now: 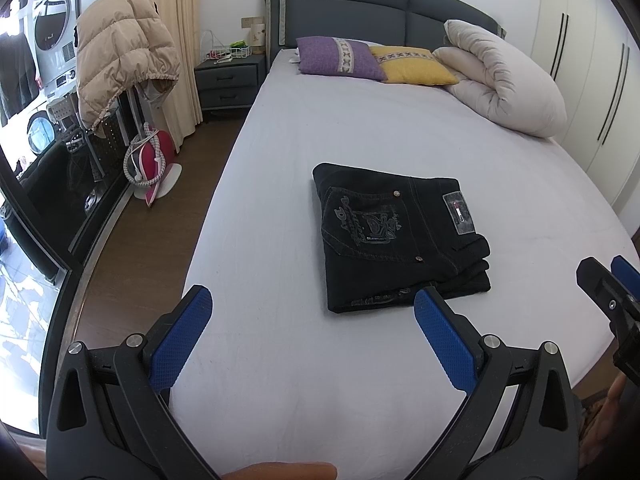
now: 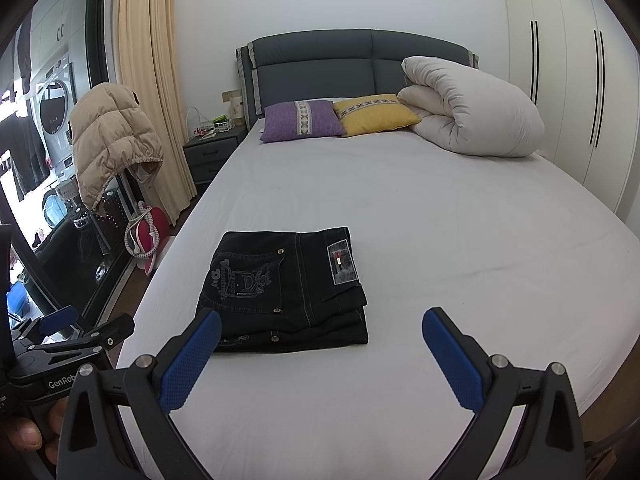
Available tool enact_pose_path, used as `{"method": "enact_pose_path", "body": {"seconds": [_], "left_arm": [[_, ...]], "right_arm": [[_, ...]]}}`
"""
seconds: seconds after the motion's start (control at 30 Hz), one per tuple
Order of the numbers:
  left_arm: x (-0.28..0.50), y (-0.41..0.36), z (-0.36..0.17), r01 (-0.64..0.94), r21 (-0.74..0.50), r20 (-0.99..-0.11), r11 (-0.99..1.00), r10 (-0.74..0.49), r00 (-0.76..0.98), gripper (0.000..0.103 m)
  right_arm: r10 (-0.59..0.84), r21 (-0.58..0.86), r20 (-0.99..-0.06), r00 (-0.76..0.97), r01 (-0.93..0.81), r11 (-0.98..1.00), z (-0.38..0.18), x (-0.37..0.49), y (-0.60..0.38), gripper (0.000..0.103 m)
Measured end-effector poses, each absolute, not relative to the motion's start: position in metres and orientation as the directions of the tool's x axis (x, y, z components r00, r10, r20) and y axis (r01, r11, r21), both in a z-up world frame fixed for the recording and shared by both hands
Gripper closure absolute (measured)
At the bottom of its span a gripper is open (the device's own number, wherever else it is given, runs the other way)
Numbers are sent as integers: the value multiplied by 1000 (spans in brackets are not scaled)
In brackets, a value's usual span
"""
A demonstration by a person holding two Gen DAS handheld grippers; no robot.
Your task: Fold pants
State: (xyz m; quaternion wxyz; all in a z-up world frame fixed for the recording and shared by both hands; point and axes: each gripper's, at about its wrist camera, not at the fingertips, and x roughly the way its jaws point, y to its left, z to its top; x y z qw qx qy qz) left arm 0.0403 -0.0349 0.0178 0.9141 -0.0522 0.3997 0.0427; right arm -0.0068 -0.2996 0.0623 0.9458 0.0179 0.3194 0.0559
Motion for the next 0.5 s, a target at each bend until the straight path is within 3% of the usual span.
{"method": "enact_pose_path", "body": {"seconds": [0.5], "left_arm": [[39,-34,17,-105,-65,-740,992,23,672,0]], "right_arm": [[120,74,-606,786,-95,993,59,-9,-299,0]]}}
